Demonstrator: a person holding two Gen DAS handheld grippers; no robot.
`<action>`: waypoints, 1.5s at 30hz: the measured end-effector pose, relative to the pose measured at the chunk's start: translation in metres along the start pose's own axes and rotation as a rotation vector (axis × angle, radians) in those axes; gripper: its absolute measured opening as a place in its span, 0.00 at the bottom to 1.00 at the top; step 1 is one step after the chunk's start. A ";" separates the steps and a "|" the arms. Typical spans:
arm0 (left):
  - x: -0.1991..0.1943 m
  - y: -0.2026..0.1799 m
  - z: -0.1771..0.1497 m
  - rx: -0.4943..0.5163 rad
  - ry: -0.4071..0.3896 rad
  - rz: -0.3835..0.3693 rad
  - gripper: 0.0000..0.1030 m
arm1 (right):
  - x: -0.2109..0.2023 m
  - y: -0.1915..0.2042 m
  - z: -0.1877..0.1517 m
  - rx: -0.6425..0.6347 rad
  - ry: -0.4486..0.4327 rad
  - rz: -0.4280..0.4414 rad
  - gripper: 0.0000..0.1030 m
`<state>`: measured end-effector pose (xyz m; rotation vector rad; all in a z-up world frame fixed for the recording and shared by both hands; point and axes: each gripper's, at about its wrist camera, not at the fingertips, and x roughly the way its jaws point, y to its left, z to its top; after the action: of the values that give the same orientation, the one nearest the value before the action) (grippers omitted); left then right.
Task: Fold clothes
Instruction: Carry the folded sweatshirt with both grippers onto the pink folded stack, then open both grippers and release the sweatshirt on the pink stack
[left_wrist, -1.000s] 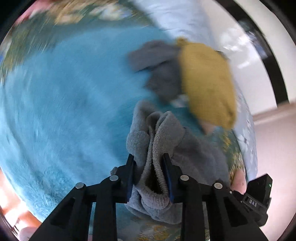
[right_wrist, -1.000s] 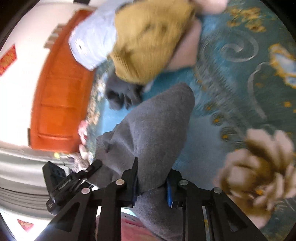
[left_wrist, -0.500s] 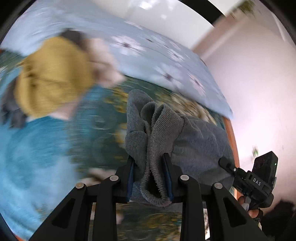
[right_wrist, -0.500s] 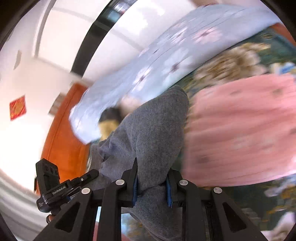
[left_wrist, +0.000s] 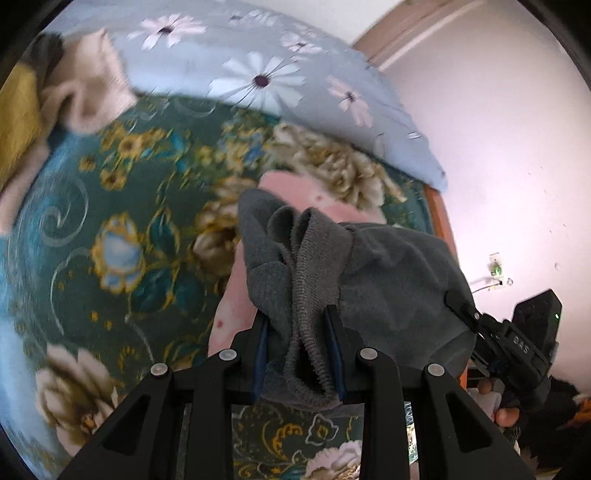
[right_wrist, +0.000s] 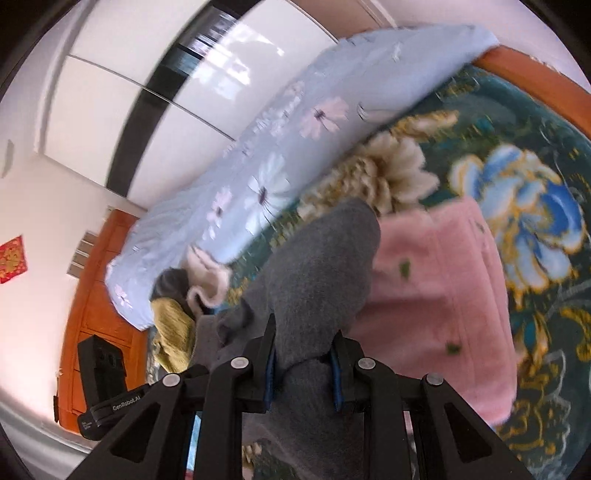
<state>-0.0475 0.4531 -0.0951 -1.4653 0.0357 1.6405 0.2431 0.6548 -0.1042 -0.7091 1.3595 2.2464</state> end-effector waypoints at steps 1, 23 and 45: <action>0.000 -0.003 0.005 0.019 -0.016 -0.005 0.29 | 0.001 -0.002 0.002 -0.006 -0.013 -0.005 0.24; 0.017 0.011 -0.005 -0.012 -0.057 -0.040 0.42 | 0.010 0.017 0.012 -0.176 -0.045 -0.166 0.46; 0.027 0.032 -0.062 0.031 -0.001 0.052 0.43 | 0.017 0.017 -0.083 -0.113 0.024 -0.180 0.51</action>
<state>-0.0160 0.4149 -0.1516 -1.4511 0.0995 1.6747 0.2376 0.5747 -0.1358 -0.8637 1.1374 2.1907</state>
